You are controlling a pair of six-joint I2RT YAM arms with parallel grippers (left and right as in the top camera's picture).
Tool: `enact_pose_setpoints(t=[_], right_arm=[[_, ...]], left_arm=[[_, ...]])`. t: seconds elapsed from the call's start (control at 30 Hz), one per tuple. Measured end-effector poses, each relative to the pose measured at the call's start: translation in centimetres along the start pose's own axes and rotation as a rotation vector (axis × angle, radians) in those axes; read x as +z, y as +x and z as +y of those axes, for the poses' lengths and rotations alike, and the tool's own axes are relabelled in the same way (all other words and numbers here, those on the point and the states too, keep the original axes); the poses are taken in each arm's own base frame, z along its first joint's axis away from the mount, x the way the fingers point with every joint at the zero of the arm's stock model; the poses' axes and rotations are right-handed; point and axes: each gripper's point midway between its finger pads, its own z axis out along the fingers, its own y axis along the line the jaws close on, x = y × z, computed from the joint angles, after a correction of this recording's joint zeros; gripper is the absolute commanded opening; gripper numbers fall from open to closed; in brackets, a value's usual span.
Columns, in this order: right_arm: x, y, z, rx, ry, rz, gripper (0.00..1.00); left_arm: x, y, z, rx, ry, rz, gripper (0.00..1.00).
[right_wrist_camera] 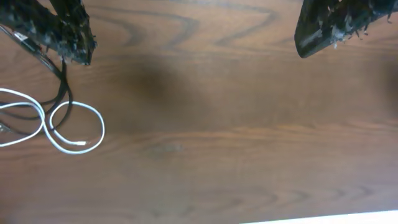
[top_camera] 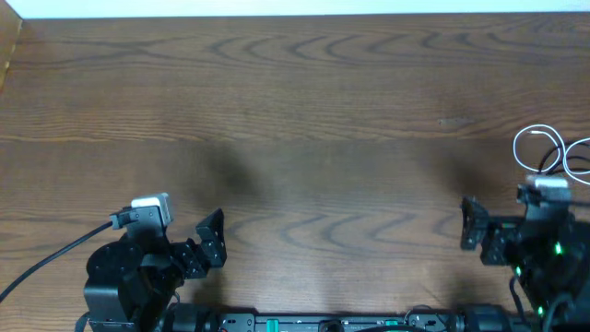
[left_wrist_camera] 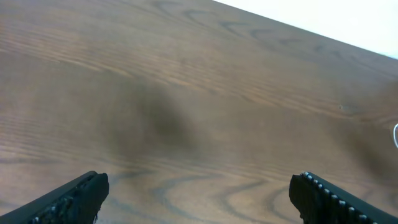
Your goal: Untangle cables
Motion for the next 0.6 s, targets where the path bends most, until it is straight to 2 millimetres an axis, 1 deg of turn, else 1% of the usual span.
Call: enact_pose_setpoints(t=[0.1, 0.23, 0.3, 0.6], right_arm=[[-0.8, 0.8, 0.0, 0.000, 0.001, 0.003, 0.99], [-1.1, 2.9, -0.2, 0.003, 0.009, 0.080, 0.99], [-1.1, 4.4, -0.4, 0.006, 0.016, 0.138, 0.99], [-1.2, 4.5, -0.4, 0.006, 0.018, 0.144, 0.99]], left_arm=[[0.0, 0.3, 0.1, -0.001, -0.004, 0.012, 0.98], [0.1, 0.3, 0.1, -0.002, -0.004, 0.013, 0.98], [0.1, 0.3, 0.1, -0.001, -0.004, 0.013, 0.98], [0.1, 0.3, 0.1, -0.002, -0.004, 0.013, 0.98]])
